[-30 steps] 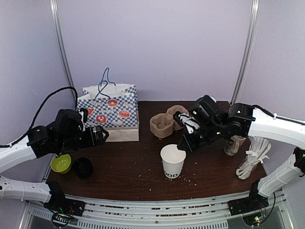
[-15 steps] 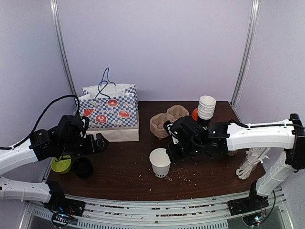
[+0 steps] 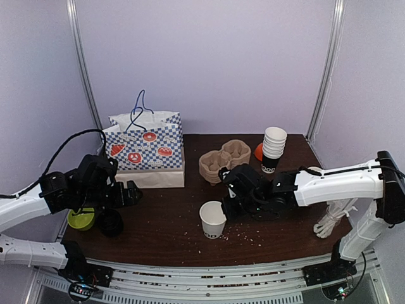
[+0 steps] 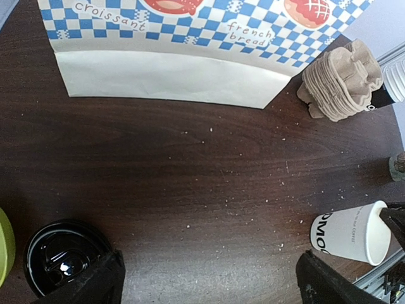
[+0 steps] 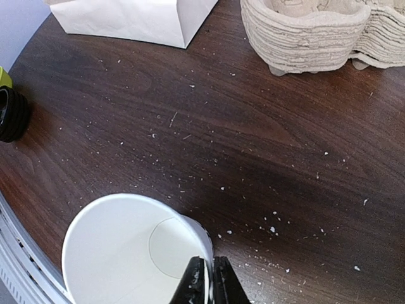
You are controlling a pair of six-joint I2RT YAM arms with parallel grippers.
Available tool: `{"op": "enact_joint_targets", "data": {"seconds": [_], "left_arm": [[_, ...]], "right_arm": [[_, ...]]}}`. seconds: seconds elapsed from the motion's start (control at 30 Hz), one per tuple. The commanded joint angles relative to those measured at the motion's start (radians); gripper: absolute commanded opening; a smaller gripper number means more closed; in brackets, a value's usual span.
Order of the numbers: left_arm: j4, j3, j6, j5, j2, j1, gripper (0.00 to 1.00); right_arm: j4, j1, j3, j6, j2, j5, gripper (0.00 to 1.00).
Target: Pack the takeout coffee
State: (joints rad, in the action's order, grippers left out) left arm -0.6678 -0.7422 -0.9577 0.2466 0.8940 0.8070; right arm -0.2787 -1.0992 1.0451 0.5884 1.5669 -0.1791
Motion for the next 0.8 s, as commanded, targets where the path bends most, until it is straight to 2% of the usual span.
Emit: {"op": "enact_joint_targets", "data": {"seconds": [0.0, 0.23, 0.33, 0.53, 0.77], "left_arm": [[-0.038, -0.024, -0.024, 0.018, 0.002, 0.002, 0.98], [-0.174, -0.071, -0.068, 0.068, 0.004, 0.001, 0.98], [-0.271, -0.097, -0.110, 0.120, -0.004, 0.001, 0.98], [-0.433, -0.094, -0.196, 0.151, -0.038, -0.041, 0.89], [-0.448, 0.002, -0.214, 0.093, -0.095, -0.140, 0.71]], "right_arm": [[-0.003, -0.006, -0.041, 0.022, -0.019, 0.000, 0.17], [-0.024, -0.005, -0.038, 0.040, -0.109, 0.039, 0.50], [-0.047, -0.006, -0.023, 0.036, -0.159, 0.048, 0.60], [-0.053, -0.005, -0.012, 0.019, -0.258, 0.028, 0.63], [-0.018, -0.006, -0.021, 0.008, -0.284, 0.059, 0.62]]}}
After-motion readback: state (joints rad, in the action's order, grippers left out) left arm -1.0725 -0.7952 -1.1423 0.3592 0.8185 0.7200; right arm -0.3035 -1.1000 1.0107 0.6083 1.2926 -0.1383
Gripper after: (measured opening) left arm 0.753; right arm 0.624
